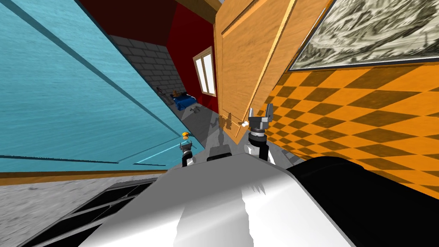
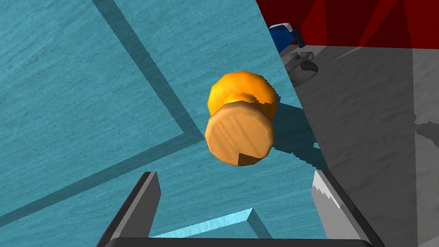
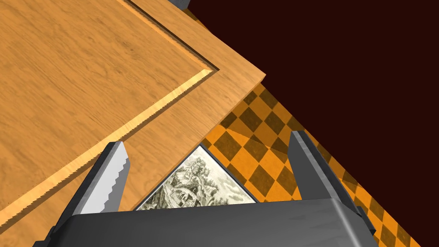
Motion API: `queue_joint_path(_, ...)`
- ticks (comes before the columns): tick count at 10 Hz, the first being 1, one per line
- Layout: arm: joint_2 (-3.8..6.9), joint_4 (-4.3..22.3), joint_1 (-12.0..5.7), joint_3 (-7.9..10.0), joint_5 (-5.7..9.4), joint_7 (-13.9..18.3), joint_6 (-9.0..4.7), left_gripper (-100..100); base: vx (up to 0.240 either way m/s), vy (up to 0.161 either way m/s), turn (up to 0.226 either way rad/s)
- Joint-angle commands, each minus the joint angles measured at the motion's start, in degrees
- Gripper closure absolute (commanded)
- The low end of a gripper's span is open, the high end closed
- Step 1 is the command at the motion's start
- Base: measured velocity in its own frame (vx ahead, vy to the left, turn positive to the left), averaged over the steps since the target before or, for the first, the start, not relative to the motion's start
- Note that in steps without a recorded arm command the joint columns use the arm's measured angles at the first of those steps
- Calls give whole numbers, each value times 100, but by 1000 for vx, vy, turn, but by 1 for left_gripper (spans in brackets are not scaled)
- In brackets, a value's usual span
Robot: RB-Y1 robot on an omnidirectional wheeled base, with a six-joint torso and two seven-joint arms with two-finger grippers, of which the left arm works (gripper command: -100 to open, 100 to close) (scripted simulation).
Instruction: Pull the door open
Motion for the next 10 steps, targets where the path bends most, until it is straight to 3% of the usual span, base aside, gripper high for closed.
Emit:
queue_joint_path(1, 7, -9, -12, -84, 97, 286, 8, -100, -47, 7, -22)
queue_joint_path(2, 7, -9, -12, -84, 97, 316, 8, -100, -37, 10, -12)
queue_joint_path(4, 20, -38, -22, -219, 255, 689, 30, -100, -53, 14, -31)
queue_joint_path(10, 42, -87, -38, -444, 515, 1559, 65, -100, -53, 10, -20)
